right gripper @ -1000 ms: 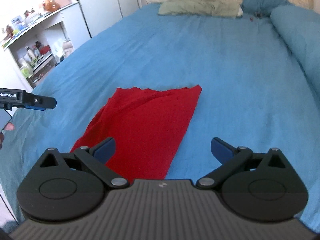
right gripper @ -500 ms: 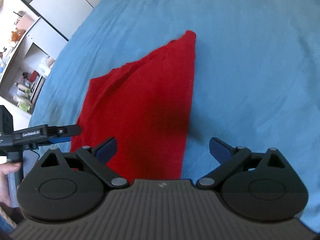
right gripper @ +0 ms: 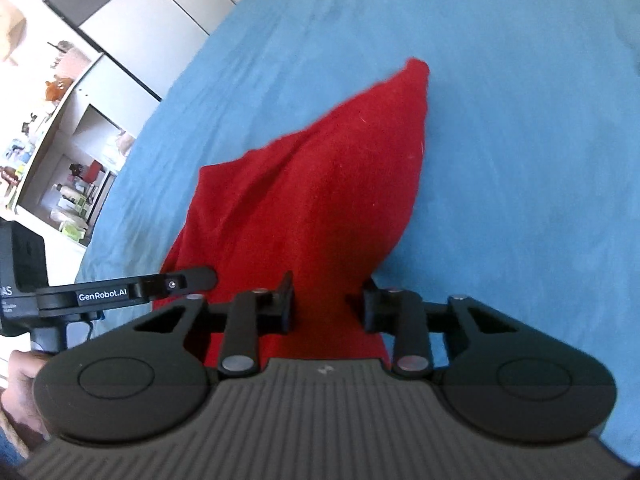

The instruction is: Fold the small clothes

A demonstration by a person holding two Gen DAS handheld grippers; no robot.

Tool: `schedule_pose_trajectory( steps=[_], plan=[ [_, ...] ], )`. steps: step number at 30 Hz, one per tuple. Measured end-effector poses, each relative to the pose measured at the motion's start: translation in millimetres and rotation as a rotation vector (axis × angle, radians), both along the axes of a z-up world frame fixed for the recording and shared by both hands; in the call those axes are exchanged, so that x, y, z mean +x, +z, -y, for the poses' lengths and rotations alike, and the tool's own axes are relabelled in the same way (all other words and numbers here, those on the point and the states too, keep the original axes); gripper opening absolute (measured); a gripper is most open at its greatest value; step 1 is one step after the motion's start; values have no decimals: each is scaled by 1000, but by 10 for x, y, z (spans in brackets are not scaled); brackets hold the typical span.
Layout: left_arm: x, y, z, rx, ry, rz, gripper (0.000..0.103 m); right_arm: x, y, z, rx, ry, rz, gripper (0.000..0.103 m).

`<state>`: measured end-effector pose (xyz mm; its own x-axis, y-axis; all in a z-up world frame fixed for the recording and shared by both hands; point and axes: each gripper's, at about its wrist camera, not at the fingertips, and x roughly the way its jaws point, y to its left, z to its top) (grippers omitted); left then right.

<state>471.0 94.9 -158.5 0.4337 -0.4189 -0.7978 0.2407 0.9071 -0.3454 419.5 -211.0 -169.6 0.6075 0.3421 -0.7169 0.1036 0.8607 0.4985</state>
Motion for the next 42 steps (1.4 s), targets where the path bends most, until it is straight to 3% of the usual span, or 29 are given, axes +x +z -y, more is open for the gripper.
schedule_pose_trajectory(
  steps=[4, 8, 13, 18, 21, 23, 25, 27, 29, 33, 35, 38, 42],
  plan=[
    [-164, 273, 53, -2, 10, 56, 21, -85, 226, -45, -15, 26, 71, 42],
    [-507, 596, 143, -32, 1, 118, 20, -323, 565, 23, 1, 44, 143, 42],
    [-989, 709, 402, -96, -16, 113, 20, -849, 929, 239, 0, 51, 179, 42],
    [-1517, 508, 775, -81, -39, 111, 20, -1544, 931, 446, 10, 35, 151, 42],
    [-1613, 189, 958, -52, -48, 49, 20, -1879, 675, 587, -2, 14, 103, 42],
    [-1655, 9, 1022, 21, -40, 44, 21, -1993, 456, 645, -55, 9, 51, 43],
    [-1690, -37, 1037, 61, -49, 76, 26, -2075, 276, 713, -91, -1, 3, 49],
    [-1681, -41, 1057, 79, -53, 87, 34, -2160, 161, 819, -61, -43, -1, 59],
    [-1740, -21, 1069, 124, -69, 125, 49, -2224, 119, 867, -64, -72, 11, 76],
    [-1760, -71, 1100, 190, -87, 158, 62, -2264, 51, 839, -150, -84, 25, 83],
    [-1752, -140, 1111, 210, -75, 159, 74, -2250, 38, 807, -161, -90, 30, 88],
    [-1764, -241, 1094, 200, -60, 152, 76, -2265, 18, 819, -186, -87, 33, 91],
    [-1862, -52, 979, 182, -33, 166, 74, -2307, 123, 837, -195, -86, 56, 91]
  ],
)
